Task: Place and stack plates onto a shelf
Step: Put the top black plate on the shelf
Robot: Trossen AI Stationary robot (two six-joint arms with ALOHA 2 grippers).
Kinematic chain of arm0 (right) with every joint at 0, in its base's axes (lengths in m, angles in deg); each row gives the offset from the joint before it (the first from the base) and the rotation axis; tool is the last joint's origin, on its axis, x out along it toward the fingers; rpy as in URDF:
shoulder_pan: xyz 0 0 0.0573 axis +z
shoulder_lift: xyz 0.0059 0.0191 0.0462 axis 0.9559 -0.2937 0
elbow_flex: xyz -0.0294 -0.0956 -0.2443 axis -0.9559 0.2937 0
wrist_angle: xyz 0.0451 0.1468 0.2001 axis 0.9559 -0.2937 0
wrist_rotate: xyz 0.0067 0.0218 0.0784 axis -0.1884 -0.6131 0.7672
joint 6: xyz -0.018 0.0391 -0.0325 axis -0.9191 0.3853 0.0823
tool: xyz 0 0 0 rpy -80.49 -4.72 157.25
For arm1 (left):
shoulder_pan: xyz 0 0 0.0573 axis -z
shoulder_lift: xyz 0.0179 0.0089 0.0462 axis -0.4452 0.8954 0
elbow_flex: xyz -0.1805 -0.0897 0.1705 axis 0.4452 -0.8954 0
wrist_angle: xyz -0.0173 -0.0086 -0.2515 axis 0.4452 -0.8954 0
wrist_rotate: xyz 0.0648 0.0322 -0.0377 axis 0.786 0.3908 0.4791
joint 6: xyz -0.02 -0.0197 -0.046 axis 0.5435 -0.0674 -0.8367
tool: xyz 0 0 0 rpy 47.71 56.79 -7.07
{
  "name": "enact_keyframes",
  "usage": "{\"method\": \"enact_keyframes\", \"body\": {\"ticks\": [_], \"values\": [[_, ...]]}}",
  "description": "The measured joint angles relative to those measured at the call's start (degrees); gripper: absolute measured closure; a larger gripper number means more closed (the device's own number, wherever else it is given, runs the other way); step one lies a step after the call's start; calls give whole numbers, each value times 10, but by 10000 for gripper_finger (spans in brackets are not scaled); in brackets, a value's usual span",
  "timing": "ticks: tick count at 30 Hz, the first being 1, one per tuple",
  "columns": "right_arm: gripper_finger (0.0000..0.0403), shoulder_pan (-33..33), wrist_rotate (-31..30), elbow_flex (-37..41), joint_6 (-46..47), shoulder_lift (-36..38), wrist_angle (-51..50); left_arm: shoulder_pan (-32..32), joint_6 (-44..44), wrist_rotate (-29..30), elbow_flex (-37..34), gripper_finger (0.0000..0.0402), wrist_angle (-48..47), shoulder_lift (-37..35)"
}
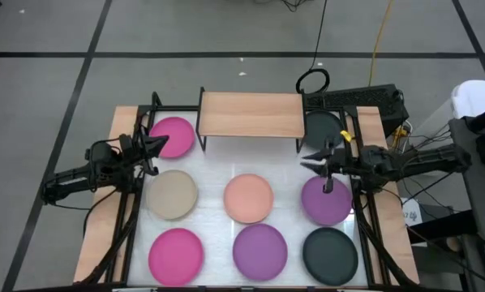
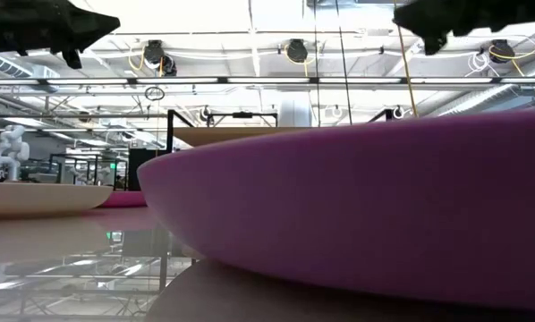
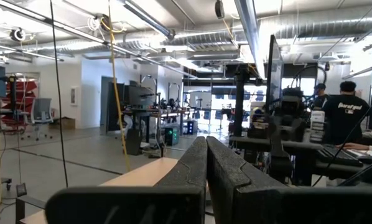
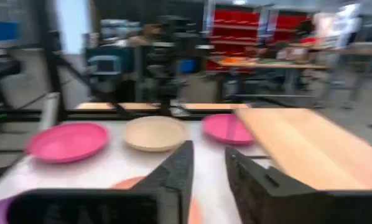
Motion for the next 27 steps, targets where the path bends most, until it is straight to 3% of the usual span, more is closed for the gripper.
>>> {"method": "enact_keyframes", "body": {"ticks": [5,12,16,21,27], "values": [[267,48,7,-19,4,-100,22,0,0,0,0,398,0,0],[255,67,-67,-51,3,-210,44,0,0,0,0,398,0,0],[255,66,-153,-91,7,-235,-87,0,0,0,0,398,0,0],[254,58,-256,-146,89,-222,-345,0,0,0,0,398,0,0],[254,-1,-254,-151,135,-206,-501,0,0,0,0,398,0,0]]}}
